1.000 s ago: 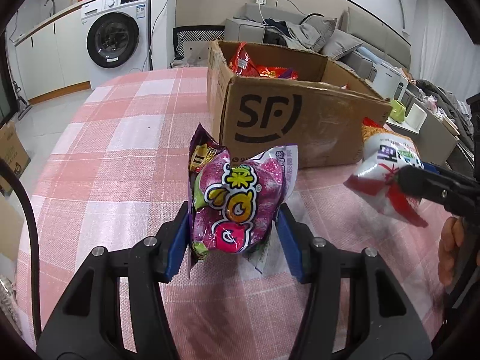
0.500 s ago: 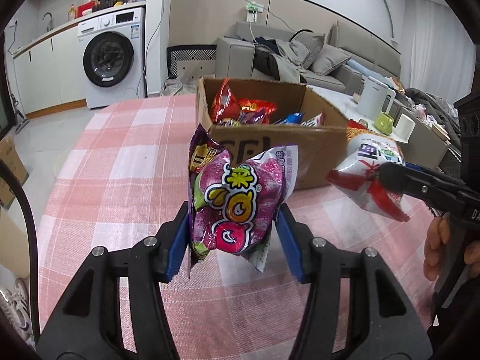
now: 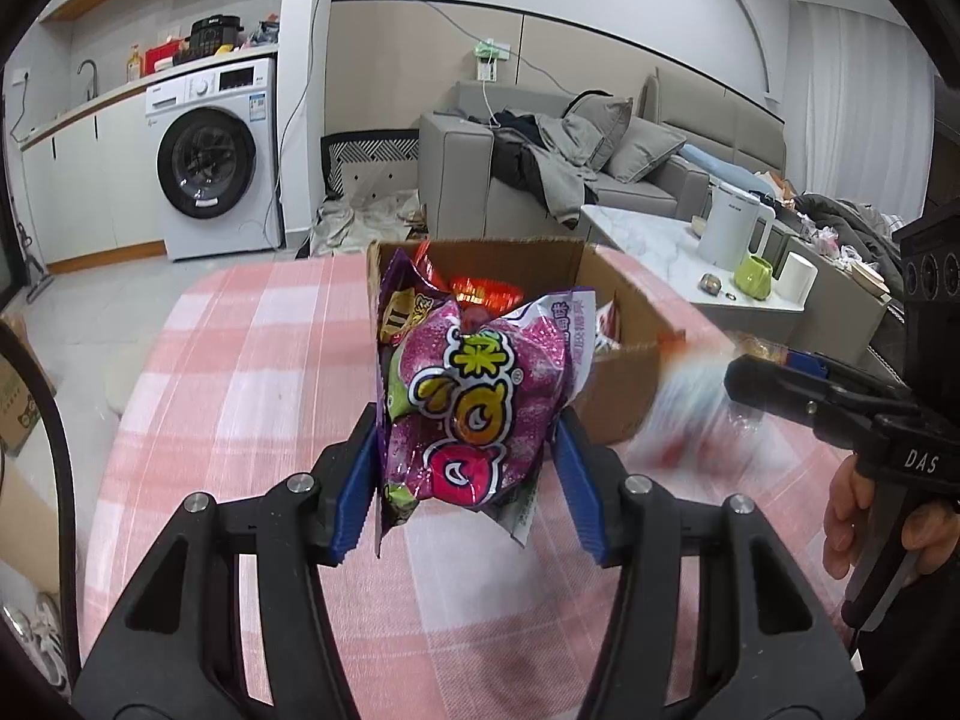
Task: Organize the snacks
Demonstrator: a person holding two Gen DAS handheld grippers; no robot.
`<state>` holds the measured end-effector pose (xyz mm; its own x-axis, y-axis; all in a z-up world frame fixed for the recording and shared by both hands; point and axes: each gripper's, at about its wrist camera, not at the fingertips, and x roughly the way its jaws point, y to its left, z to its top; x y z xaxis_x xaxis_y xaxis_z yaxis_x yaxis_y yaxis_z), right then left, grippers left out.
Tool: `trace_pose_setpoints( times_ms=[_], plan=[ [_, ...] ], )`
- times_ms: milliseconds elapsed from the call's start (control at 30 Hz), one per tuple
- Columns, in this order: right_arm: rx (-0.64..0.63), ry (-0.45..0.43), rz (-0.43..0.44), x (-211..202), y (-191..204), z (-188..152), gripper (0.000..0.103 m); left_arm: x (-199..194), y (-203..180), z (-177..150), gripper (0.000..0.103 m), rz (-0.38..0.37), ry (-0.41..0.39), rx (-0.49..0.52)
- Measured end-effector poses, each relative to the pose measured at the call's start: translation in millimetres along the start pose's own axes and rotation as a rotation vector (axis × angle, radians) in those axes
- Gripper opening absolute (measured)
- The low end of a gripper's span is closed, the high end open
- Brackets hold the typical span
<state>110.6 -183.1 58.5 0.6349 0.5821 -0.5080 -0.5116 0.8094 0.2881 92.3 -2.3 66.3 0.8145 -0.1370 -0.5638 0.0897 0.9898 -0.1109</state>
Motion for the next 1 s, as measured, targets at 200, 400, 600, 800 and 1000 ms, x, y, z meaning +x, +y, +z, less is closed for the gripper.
trace_pose_setpoints(
  times_ms=[200, 400, 600, 800, 1000],
  plan=[
    [-0.011, -0.007, -0.054, 3.4, -4.4, 6.3, 0.069, 4.3, -5.5, 6.0, 0.052, -0.012, 0.011, -0.011],
    [-0.008, 0.08, -0.078, 7.9, -15.4, -8.7, 0.072, 14.1, 1.9, 2.9, 0.052, -0.007, 0.03, -0.014],
    [-0.014, 0.178, -0.112, 9.3, -25.7, -33.4, 0.091, 18.7, -0.2, 5.1, 0.052, -0.013, 0.031, -0.007],
    [0.006, 0.294, -0.147, 31.0, -41.8, -65.8, 0.091, 27.0, 2.9, 5.4, 0.052, -0.015, 0.046, -0.004],
    [0.027, 0.308, -0.158, 36.9, -50.2, -72.7, 0.074, 31.7, 5.4, 6.4, 0.052, -0.015, 0.051, -0.008]
  ],
)
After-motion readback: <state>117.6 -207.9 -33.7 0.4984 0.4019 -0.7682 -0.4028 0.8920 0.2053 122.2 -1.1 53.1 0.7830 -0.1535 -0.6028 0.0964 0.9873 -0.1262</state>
